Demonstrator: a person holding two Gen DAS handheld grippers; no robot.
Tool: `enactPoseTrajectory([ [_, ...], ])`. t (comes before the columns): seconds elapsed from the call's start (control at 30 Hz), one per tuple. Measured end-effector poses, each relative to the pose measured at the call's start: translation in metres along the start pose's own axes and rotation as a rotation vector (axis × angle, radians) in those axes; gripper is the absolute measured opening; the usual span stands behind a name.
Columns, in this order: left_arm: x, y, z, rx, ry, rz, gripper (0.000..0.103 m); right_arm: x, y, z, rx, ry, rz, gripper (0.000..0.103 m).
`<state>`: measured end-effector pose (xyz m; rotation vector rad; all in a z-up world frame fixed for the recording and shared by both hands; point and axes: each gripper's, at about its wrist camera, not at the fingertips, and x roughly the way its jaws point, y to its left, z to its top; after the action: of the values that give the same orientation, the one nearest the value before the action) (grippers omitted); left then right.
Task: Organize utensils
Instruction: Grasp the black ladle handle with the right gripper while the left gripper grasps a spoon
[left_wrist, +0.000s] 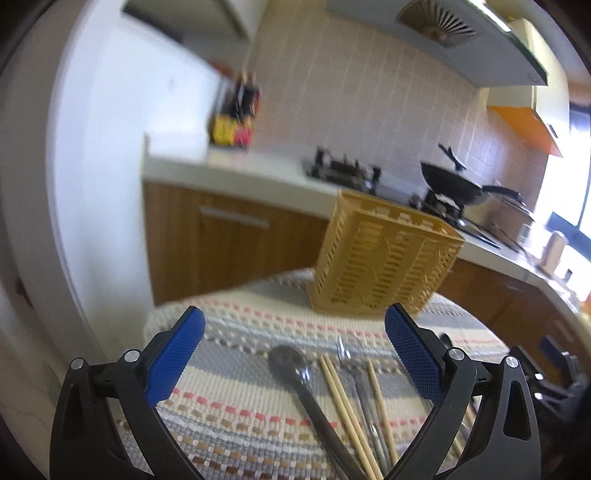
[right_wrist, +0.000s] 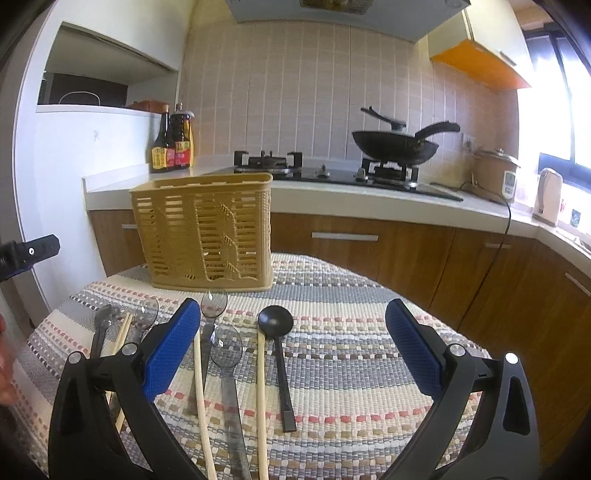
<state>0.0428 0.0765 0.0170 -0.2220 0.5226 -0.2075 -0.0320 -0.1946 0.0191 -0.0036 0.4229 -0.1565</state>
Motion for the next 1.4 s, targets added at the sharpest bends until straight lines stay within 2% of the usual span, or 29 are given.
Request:
enactPoseTrajectory([
  [0.13, 0.036, 0.010, 0.007, -0.009, 0.291, -0.129, 0.092, 0.007, -0.001, 0.014, -0.005, 0.084, 0.015, 0.096],
  [0.23, 0.059, 0.015, 0.001, -0.070, 0.430, -0.167, 0.086, 0.016, -0.004, 0.030, -0.007, 0.156, 0.048, 0.095],
  [0.27, 0.066, 0.015, -0.002, -0.080, 0.470, -0.176, 0.080, 0.020, -0.006, 0.035, -0.014, 0.185, 0.054, 0.095],
  [0.4, 0.089, 0.009, -0.008, -0.086, 0.584, -0.177, 0.070, 0.044, -0.013, 0.051, -0.020, 0.296, 0.089, 0.085],
  [0.47, 0.102, 0.008, -0.011, -0.085, 0.638, -0.149, 0.057, 0.059, -0.017, 0.055, -0.019, 0.370, 0.113, 0.075],
  [0.53, 0.112, 0.010, -0.014, -0.089, 0.679, -0.134, 0.052, 0.076, -0.021, 0.055, -0.004, 0.451, 0.141, 0.067],
  [0.73, 0.122, 0.017, -0.018, -0.107, 0.697, -0.109, 0.045, 0.122, -0.028, 0.045, 0.055, 0.649, 0.245, 0.053],
  [0.9, 0.125, 0.014, -0.013, -0.092, 0.714, -0.106, 0.043, 0.153, -0.025, 0.035, 0.051, 0.785, 0.260, 0.046],
  [1.0, 0.127, 0.012, -0.012, -0.081, 0.732, -0.105, 0.031, 0.165, -0.020, 0.028, 0.021, 0.863, 0.259, 0.036],
  [1.03, 0.129, 0.012, -0.011, -0.083, 0.738, -0.104, 0.027, 0.167, -0.018, 0.027, 0.017, 0.878, 0.260, 0.035],
  [1.2, 0.130, 0.012, -0.011, -0.066, 0.744, -0.097, 0.027, 0.173, -0.010, 0.021, -0.023, 0.928, 0.256, 0.026],
  [1.27, 0.130, 0.014, -0.010, -0.062, 0.744, -0.090, 0.022, 0.175, -0.005, 0.018, -0.048, 0.937, 0.242, 0.013],
  [1.4, 0.132, 0.016, -0.010, -0.054, 0.747, -0.078, 0.018, 0.179, 0.000, 0.013, -0.085, 0.942, 0.214, 0.007],
])
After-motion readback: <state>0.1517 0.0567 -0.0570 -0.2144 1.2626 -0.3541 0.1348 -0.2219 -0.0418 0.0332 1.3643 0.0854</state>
